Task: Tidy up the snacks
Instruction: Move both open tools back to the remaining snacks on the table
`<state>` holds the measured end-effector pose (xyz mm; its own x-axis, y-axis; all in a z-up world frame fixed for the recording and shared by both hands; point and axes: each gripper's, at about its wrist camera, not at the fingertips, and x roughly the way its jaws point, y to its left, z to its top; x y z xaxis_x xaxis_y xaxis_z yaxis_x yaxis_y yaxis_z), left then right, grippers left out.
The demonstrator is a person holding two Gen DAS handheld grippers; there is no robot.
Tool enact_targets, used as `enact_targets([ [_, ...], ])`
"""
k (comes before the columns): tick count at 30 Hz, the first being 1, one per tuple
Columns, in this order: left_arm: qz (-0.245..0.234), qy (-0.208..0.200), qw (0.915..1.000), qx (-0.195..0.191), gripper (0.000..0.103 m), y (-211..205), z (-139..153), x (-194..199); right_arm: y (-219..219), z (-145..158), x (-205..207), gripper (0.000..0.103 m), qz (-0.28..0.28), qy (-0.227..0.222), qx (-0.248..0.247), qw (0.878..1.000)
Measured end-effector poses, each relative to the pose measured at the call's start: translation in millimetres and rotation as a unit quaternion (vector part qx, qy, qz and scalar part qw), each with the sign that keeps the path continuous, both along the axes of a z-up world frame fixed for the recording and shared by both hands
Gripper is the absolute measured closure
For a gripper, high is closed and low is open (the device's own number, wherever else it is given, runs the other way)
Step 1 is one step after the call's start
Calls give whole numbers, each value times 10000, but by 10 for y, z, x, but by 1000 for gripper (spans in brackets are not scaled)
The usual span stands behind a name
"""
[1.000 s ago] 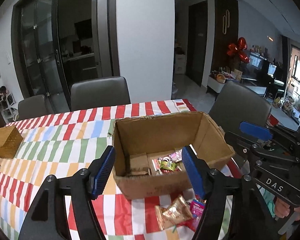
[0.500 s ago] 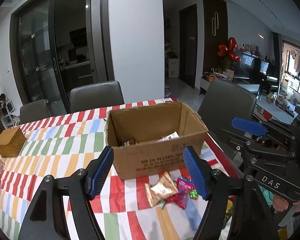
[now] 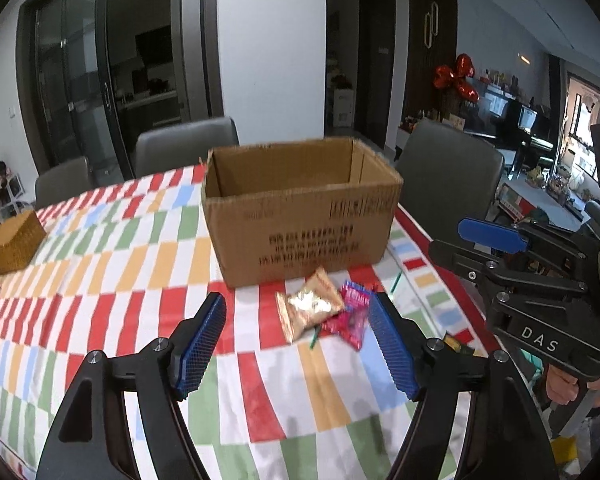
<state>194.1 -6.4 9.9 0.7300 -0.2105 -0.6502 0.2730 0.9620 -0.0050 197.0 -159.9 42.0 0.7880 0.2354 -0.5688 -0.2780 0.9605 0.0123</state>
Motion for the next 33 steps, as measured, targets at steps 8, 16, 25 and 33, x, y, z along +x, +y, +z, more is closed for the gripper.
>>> enact_targets([
  [8,-92,328,9993,138,29,25,-282,39,37,-359,7,61,-76,531,45,9986],
  [16,-350,548,9967,477,27,13,-553,288,-11,-772,203,61,-286,1242,270,9915],
  [25,-680,745,9917,795,27,-41,-810,604,-27,-1084,380,61,-530,1651,250,9845],
  [33,-906,1204,9843,918,27,-118,-1109,948,-24,-1287,546,61,-642,1916,198,9792],
])
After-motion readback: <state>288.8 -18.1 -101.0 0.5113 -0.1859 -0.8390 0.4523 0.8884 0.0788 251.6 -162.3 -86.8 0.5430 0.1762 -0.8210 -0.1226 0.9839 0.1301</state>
